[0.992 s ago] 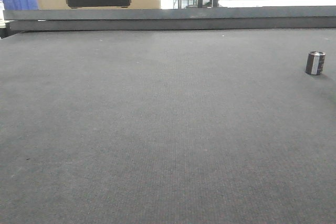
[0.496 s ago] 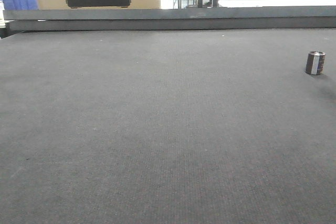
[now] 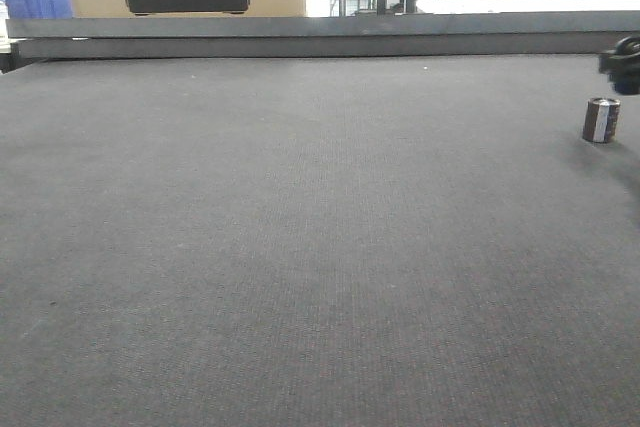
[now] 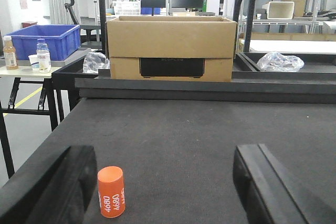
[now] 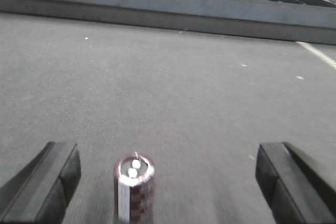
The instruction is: Place cylindrical capacitor in blue bin on shelf
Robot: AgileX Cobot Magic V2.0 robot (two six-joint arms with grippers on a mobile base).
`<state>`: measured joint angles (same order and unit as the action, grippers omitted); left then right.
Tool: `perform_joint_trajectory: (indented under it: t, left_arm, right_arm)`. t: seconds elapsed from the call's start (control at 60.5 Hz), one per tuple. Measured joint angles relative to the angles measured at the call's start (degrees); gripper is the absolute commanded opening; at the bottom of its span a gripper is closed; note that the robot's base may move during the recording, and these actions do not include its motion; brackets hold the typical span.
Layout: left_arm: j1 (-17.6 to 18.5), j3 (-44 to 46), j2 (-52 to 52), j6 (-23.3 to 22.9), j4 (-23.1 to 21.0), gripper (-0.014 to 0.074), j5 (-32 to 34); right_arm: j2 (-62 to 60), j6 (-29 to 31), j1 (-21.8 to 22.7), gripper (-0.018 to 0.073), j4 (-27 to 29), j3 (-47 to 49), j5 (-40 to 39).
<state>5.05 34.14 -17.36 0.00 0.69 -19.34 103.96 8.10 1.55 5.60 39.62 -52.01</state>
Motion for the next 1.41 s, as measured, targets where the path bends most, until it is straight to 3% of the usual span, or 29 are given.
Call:
perform_joint_trajectory:
  t: [0.645,0.744,0.926,1.075,1.405]
  left_arm:
    - [0.0,0.0,0.0,0.0,0.0,0.0445,0.0]
    - [0.0,0.0,0.0,0.0,0.1,0.0445,0.0]
    - [0.0,0.0,0.0,0.0,0.1,0.0445,0.0]
    - [0.0,0.0,0.0,0.0,0.1,0.0445,0.0]
    - [-0.9,-3.2,-1.7,0.0,5.9,0.0445,1.4]
  right_arm:
    - [16.9,0.0,0.0,0.0559,-0.8,15.3,4.2]
    - [17.4,0.0,0.0,0.0464,-0.9,15.4,4.7]
    - [17.6,0.0,0.0,0.0097,-1.0,15.6,4.9]
    - [16.6,-0.1,0.0,-0.0078,-1.0,15.6,5.6]
    - [0.0,-0.1,0.0,-0.0109,-1.0,13.5,13.1]
